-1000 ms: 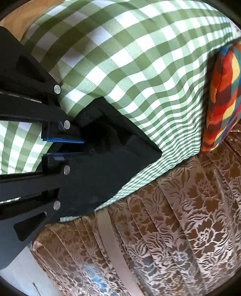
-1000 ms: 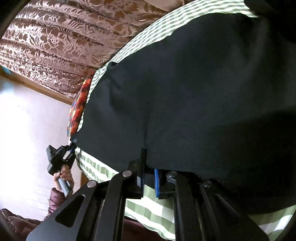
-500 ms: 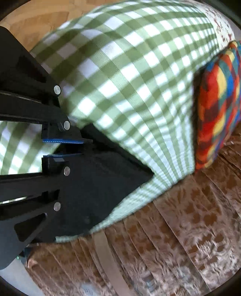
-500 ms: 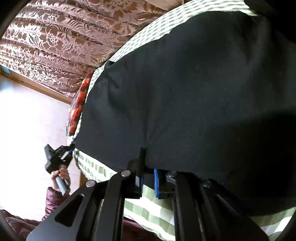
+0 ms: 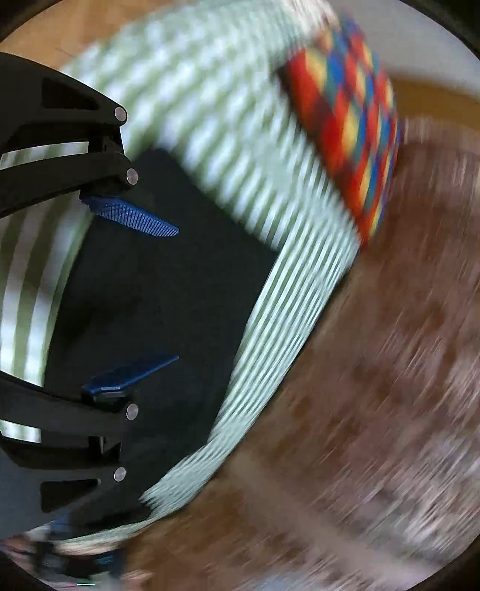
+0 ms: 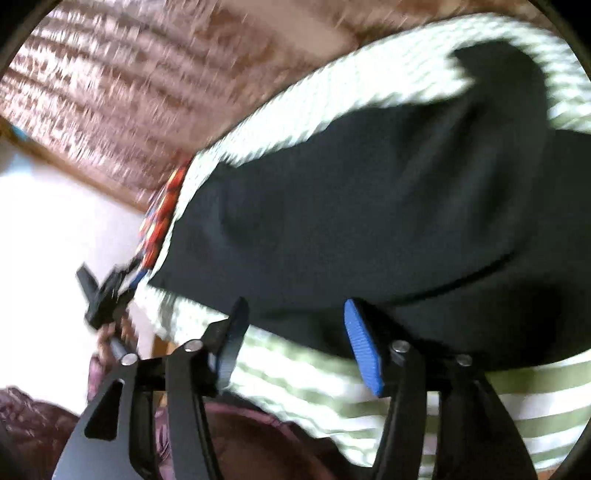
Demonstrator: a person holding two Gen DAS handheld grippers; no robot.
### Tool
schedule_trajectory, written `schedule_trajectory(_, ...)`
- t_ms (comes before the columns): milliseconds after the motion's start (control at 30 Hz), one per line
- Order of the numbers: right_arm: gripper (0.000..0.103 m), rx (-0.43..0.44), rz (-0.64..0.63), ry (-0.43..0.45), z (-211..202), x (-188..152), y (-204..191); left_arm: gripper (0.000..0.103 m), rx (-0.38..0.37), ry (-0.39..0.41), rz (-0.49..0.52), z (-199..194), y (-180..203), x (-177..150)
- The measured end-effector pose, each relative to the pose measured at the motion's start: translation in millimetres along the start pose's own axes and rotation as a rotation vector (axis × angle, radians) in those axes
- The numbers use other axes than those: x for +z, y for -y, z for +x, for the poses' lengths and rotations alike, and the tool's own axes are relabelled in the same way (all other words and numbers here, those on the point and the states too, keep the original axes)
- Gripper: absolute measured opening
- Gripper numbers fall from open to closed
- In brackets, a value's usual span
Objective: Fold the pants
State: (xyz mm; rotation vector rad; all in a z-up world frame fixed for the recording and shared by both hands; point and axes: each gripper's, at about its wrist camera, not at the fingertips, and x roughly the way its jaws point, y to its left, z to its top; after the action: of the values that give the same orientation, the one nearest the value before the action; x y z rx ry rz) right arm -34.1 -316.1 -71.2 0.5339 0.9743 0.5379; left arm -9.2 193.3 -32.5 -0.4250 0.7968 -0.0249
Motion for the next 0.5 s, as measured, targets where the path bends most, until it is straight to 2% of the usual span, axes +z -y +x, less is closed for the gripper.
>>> schedule_trajectory(33,0.069,-0.047,0.005,0.045,-12,11,5,0.064,-0.044,-0.036,0.046,10,17,-7)
schedule_trajectory(67,0.070,-0.112,0.014,0.098,-24,27,11,0.064,-0.113,-0.088,0.128,24,45,-17)
schedule_trajectory(133,0.074,-0.192,0.027,0.154,-32,52,19,0.064,-0.201,-0.144,0.216,38,77,-31)
schedule_trajectory(200,0.077,-0.339,0.025,0.217,-31,91,25,0.064,-0.310,-0.220,0.295,55,114,-46)
schedule_trajectory(333,0.080,-0.555,-0.023,0.194,7,152,33,0.064,-0.428,-0.301,0.409,71,164,-68)
schedule_trajectory(400,0.079,-0.683,-0.053,0.116,39,174,46,0.064,-0.482,-0.327,0.437,73,180,-76)
schedule_trajectory(433,0.075,-0.767,-0.074,0.078,55,181,52,0.064,-0.497,-0.332,0.456,73,185,-79)
schedule_trajectory(467,0.058,-0.832,-0.089,0.043,66,182,60,0.064,-0.516,-0.337,0.482,72,193,-82)
schedule_trajectory(500,0.046,-0.899,-0.105,-0.014,78,182,71,0.067,-0.535,-0.344,0.501,72,199,-85)
